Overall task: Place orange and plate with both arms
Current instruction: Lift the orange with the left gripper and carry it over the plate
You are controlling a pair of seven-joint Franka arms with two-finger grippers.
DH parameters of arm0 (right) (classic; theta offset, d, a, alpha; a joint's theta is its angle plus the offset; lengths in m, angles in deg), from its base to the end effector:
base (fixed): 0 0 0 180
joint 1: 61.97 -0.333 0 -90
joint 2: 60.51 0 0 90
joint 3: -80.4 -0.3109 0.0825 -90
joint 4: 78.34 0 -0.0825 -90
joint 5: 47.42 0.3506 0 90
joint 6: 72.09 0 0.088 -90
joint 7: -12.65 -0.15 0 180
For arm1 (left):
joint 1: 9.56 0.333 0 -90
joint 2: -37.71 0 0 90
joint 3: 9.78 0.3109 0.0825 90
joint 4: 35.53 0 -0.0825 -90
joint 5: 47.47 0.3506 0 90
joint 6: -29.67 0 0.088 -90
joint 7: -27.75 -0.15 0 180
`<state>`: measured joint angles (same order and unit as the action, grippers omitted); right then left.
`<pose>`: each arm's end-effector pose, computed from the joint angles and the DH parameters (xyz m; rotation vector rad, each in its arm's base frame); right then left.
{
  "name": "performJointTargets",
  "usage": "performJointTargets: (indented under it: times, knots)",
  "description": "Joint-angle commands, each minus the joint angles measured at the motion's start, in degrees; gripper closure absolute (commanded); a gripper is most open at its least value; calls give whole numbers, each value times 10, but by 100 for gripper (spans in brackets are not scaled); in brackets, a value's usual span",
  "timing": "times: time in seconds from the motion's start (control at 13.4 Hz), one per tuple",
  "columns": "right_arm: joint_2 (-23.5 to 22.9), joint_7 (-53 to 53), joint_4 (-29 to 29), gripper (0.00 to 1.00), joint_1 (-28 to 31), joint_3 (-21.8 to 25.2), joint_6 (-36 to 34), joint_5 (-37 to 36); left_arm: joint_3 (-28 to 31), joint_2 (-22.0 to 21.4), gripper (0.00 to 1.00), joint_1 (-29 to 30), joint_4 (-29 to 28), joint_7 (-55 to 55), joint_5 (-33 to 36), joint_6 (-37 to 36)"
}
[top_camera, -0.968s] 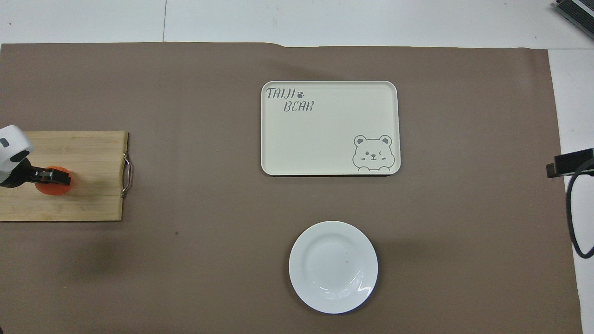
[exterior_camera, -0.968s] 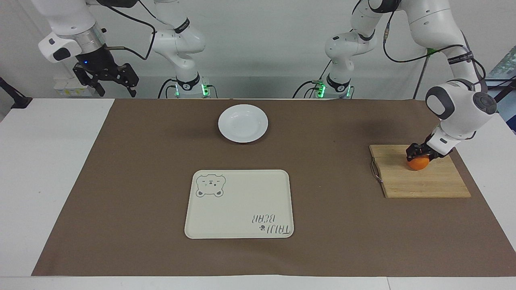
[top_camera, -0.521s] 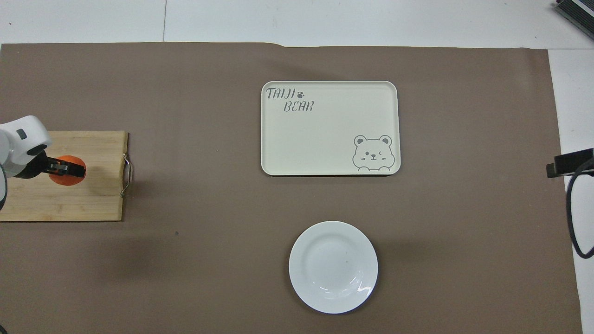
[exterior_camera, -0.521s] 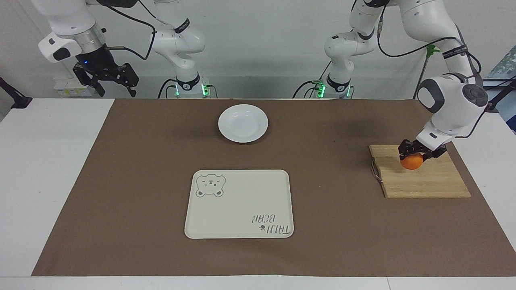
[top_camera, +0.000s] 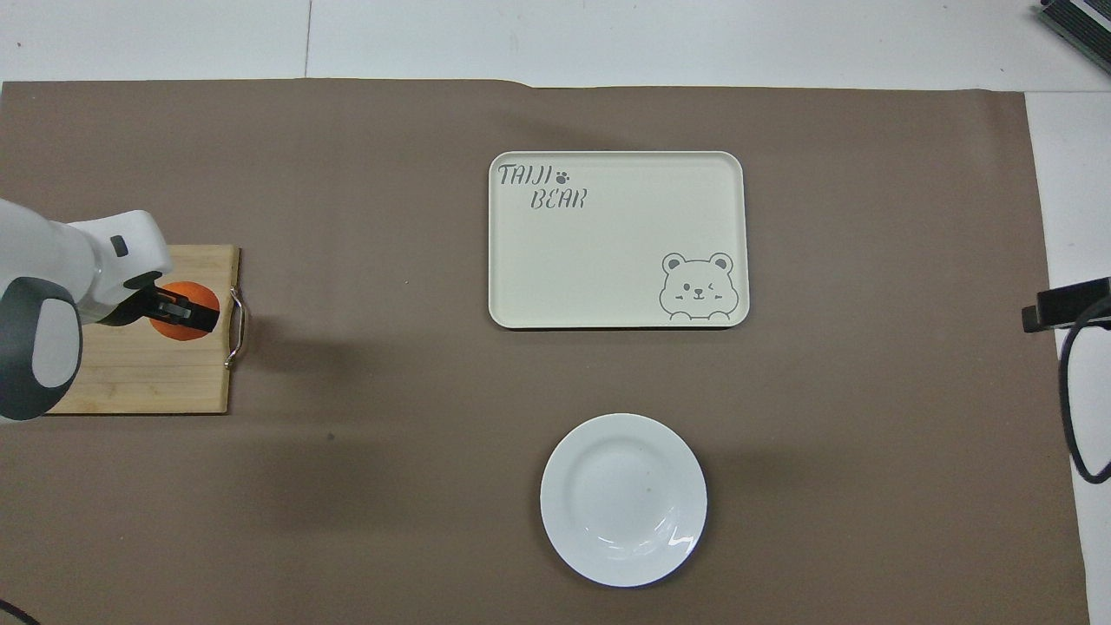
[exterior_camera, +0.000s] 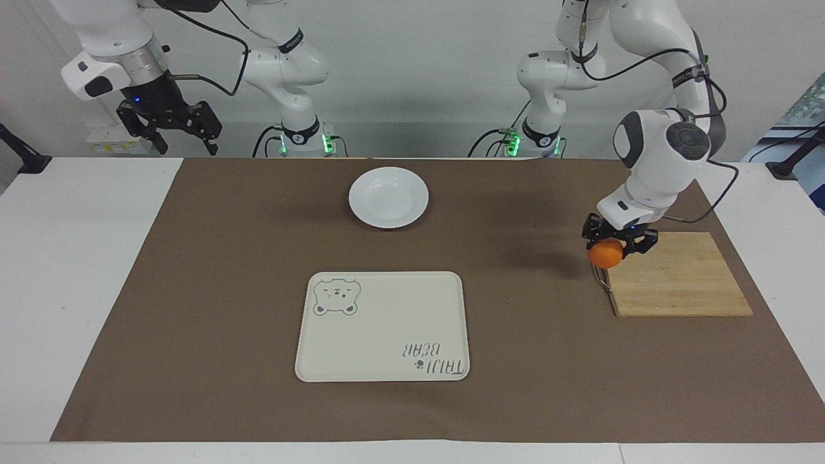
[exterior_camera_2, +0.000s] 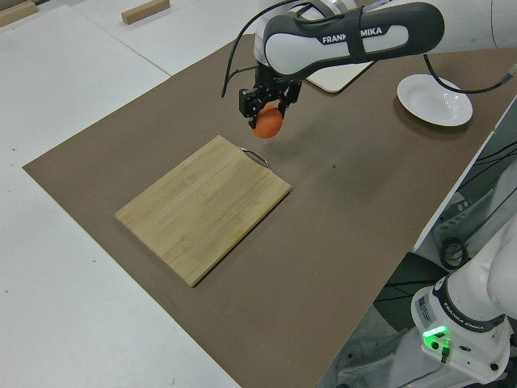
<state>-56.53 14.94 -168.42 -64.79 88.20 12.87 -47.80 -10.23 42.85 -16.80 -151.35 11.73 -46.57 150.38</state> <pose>0.4879 -0.0460 0.6030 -3.1365 0.0738 0.0319 0.5358 -0.0710 0.3753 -3.0598 0.6551 0.0083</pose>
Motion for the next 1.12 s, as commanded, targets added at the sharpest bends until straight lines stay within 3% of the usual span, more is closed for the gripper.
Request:
performJointTargets:
  times: [0.0,0.6,1.04]
  knots:
    - [15,-4,-17,0,4,-2,5,6,8,-15,100,-77,-9,91,10,-5]
    - [15,-3,-18,0,5,-2,5,6,5,-16,100,-308,-12,381,-2,8]
    - [15,-3,-18,0,5,-2,5,6,5,16,100,-435,-12,479,-40,79]
